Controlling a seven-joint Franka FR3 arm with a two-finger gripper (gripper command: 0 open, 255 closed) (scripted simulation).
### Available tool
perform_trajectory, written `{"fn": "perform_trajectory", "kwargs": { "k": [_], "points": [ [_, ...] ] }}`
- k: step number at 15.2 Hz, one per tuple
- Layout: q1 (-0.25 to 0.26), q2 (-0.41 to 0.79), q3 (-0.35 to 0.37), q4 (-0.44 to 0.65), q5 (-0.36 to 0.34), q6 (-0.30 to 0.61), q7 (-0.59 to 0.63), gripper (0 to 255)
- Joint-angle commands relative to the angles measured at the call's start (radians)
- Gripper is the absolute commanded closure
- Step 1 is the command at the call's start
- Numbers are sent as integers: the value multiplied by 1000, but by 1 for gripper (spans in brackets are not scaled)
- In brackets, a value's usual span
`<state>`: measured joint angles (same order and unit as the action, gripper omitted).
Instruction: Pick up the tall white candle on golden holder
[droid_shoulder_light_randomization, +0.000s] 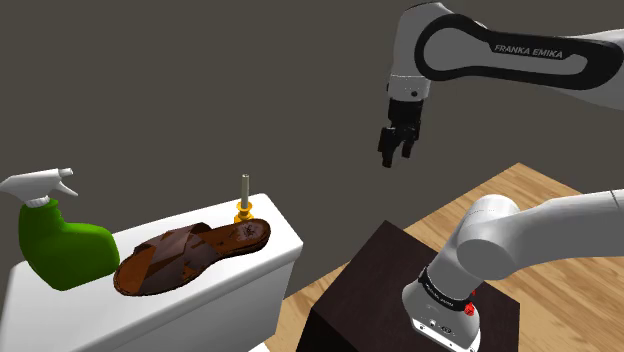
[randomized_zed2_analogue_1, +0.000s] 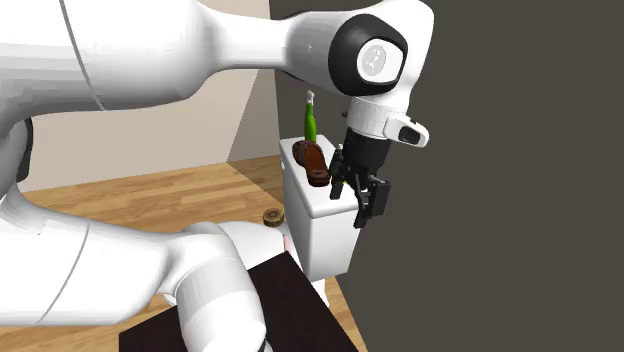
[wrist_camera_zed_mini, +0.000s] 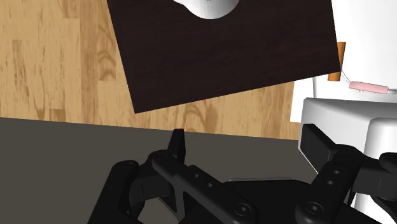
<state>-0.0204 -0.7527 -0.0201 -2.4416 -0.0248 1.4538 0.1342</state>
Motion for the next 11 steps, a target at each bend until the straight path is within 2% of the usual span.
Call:
{"fn": "perform_trajectory", "kwargs": {
  "k": [1,11],
  "points": [
    [0,0,0,0,0,0,0,0],
    [89,288,130,173,99,141,86,0]
  ]
}}
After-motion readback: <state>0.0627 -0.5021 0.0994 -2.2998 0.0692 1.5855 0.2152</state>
